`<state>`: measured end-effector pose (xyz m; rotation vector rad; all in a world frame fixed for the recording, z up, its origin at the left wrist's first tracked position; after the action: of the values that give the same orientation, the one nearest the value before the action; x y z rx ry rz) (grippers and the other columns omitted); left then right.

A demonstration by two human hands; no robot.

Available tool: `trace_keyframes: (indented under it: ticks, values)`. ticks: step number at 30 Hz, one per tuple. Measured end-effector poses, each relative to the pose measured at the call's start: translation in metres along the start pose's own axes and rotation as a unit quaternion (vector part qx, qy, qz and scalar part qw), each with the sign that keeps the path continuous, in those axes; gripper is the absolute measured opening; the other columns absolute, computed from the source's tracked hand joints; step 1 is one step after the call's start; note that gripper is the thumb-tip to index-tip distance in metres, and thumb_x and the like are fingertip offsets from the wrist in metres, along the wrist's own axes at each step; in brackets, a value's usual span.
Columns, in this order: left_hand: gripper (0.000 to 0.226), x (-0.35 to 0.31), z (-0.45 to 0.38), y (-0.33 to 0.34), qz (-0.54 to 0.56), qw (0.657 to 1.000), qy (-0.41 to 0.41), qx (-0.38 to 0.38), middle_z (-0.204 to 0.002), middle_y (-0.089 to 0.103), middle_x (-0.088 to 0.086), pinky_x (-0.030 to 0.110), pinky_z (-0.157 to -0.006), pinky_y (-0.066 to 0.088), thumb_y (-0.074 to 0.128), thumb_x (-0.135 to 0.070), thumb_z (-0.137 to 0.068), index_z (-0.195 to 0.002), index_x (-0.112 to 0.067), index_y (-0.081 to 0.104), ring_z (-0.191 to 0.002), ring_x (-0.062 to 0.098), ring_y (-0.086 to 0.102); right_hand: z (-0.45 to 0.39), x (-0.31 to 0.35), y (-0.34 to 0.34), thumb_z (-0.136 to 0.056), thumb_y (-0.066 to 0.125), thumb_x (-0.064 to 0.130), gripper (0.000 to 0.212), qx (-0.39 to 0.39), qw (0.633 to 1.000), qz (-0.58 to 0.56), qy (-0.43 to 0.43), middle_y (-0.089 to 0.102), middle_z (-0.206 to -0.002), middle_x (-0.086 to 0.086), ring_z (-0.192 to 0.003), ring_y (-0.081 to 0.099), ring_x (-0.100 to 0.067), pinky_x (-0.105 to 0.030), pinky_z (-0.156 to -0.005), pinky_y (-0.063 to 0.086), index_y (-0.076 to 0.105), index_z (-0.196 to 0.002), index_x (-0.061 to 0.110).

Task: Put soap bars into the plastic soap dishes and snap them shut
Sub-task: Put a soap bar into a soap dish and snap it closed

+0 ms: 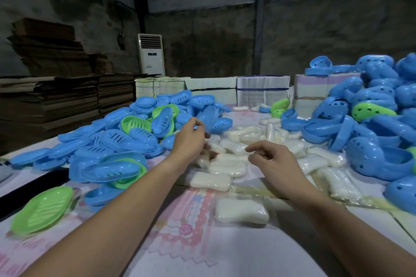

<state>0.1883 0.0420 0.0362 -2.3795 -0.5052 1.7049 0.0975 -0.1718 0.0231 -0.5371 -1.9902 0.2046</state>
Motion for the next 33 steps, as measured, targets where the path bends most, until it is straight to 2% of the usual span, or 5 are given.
trace_keyframes:
  ticks: [8,13,21,27,33]
  values:
    - [0.026,-0.002,0.013,0.015,-0.005,1.0,0.021,-0.008,-0.065,0.056,-0.004,0.037,-0.066,0.049,0.079,-0.02,-0.083,-0.068,-0.02,0.058,-0.064,0.016,0.053,-0.002,-0.008,-0.011,-0.086,0.064,0.014,0.021,-0.033,0.999,-0.001,0.021,0.056,-0.06,0.017,-0.062,0.053,-0.001,-0.021,-0.065,0.044,0.073,-0.089,0.032]
    - [0.025,0.011,0.026,0.023,0.139,0.988,-0.061,0.024,-0.082,0.059,0.008,0.026,-0.049,0.046,0.073,-0.009,-0.089,-0.088,-0.021,0.052,-0.063,0.021,0.055,-0.005,-0.012,-0.013,-0.086,0.064,0.014,0.021,-0.047,0.998,0.025,0.029,0.06,-0.063,0.022,-0.065,0.055,0.002,-0.014,-0.063,0.04,0.073,-0.089,0.033]
    - [0.036,-0.002,0.07,0.078,0.569,0.747,-0.286,0.193,-0.101,0.073,0.023,0.036,-0.061,0.064,0.066,0.009,-0.071,-0.108,0.008,0.065,-0.082,0.029,0.073,-0.005,-0.022,-0.034,-0.084,0.062,0.019,0.018,-0.097,0.987,0.114,0.066,0.064,-0.067,0.011,-0.07,0.06,-0.006,-0.025,-0.063,0.042,0.071,-0.09,0.033]
    - [0.021,0.001,0.07,0.075,0.549,0.758,-0.296,0.192,-0.085,0.073,0.019,0.029,-0.051,0.059,0.046,0.007,-0.099,-0.108,0.004,0.065,-0.062,0.023,0.072,-0.001,-0.026,-0.056,-0.086,0.055,0.037,0.038,-0.061,0.891,0.432,0.123,0.057,-0.123,-0.002,-0.115,0.049,-0.028,-0.041,-0.091,0.046,0.06,-0.123,0.031]
    - [0.014,0.019,0.07,0.071,0.562,0.748,-0.336,0.107,-0.083,0.059,0.016,0.044,-0.056,0.058,0.059,-0.007,-0.099,-0.091,0.004,0.061,-0.073,0.025,0.058,0.007,-0.047,-0.064,-0.088,0.046,0.049,0.051,0.007,0.838,0.503,0.212,0.04,-0.142,-0.006,-0.129,0.037,-0.034,-0.046,-0.097,0.039,0.052,-0.135,0.03]
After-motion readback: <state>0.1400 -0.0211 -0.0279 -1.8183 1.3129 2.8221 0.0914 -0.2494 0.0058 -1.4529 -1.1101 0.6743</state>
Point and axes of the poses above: each hand's wrist, its own z-axis away from the middle knuckle, its own y-axis out of the palm, x = y × z, the point moved 10 cm from there along -z, towards the middle knuckle
